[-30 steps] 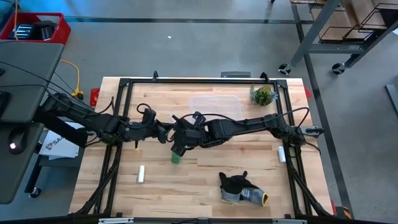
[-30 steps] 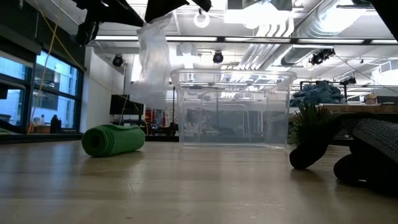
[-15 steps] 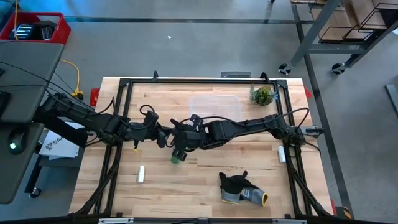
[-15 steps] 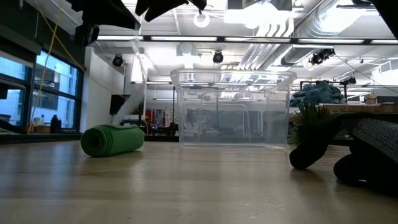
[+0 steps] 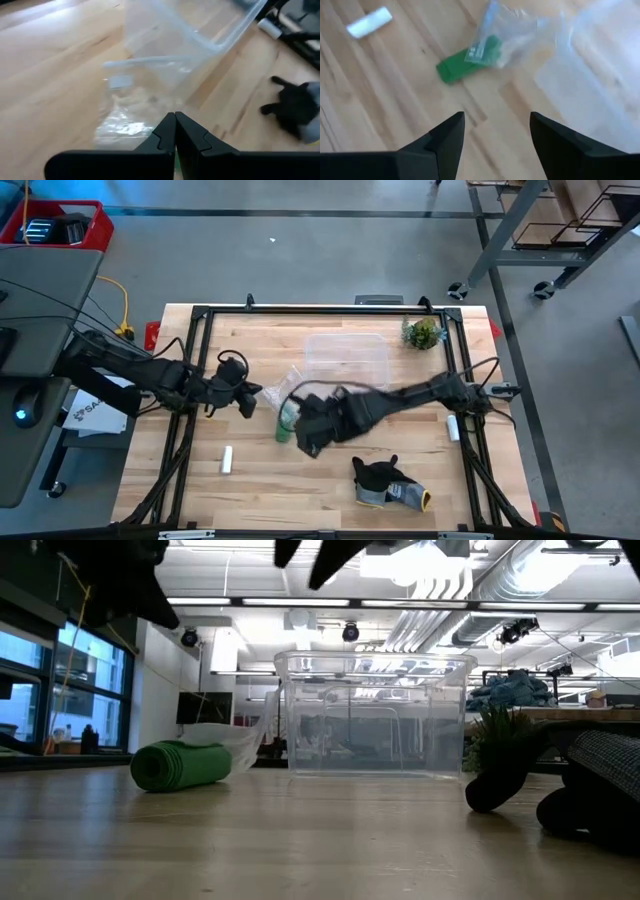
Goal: Roll bandage
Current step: Open the transparent zip bag
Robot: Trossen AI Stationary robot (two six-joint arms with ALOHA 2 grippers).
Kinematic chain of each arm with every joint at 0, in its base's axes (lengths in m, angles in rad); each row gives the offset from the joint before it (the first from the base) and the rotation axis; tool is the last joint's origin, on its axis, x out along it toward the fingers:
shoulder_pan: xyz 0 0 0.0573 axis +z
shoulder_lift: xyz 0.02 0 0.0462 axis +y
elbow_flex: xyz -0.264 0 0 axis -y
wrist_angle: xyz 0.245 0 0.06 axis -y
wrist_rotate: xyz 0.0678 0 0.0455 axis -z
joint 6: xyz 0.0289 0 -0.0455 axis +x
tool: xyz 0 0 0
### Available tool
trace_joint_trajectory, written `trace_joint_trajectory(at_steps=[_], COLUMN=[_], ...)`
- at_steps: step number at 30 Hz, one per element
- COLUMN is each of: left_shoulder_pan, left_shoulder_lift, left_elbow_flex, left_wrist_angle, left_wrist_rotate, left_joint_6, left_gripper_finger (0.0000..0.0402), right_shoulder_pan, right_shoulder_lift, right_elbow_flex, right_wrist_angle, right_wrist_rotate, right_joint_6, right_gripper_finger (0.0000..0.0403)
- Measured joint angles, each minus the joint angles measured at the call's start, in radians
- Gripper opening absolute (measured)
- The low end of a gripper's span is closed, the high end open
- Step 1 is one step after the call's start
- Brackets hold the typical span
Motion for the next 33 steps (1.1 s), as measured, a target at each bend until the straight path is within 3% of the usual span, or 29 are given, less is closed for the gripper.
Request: trace_joint_trajectory(at_steps=[4,8,11,16,19,24,27,30,33], left_shoulder_pan=[0.084,0.206,0.269,0.314,0.32,0.321,0.321,0.321,0.321], left_shoulder_lift=[-0.014,-0.005,-0.004,-0.004,-0.004,-0.004,-0.004,-0.004,-0.005], left_elbow_flex=[-0.042,-0.117,-0.146,-0.162,-0.173,-0.184,-0.192,-0.191,-0.191], left_wrist_angle=[0.051,0.155,0.16,0.151,0.156,0.164,0.159,0.167,0.197], left_wrist_rotate=[0.102,0.295,0.37,0.43,0.441,0.442,0.442,0.441,0.441], left_joint_6=[0.109,0.192,0.219,0.283,0.277,0.274,0.273,0.262,0.249], left_gripper_finger=[0.0,0.0,0.0,0.0,0.0,0.0,0.0,0.0,0.0], right_shoulder_pan=[0.027,-0.011,-0.076,-0.144,-0.155,-0.181,-0.198,-0.208,-0.22], right_shoulder_lift=[0.001,0.004,0.004,0.006,0.005,0.005,0.019,0.032,0.044], right_elbow_flex=[-0.088,-0.241,-0.352,-0.455,-0.487,-0.545,-0.548,-0.548,-0.548], right_wrist_angle=[0.073,0.408,0.597,0.609,0.63,0.822,0.824,0.805,0.818], right_wrist_rotate=[0.056,0.06,0.063,0.074,0.059,0.065,0.047,0.084,0.09], right_joint_6=[0.305,0.416,0.49,0.631,0.657,0.646,0.649,0.665,0.662], right_gripper_finger=[0.0215,0.0215,0.0215,0.0215,0.0215,0.0215,0.0213,0.0184,0.0099])
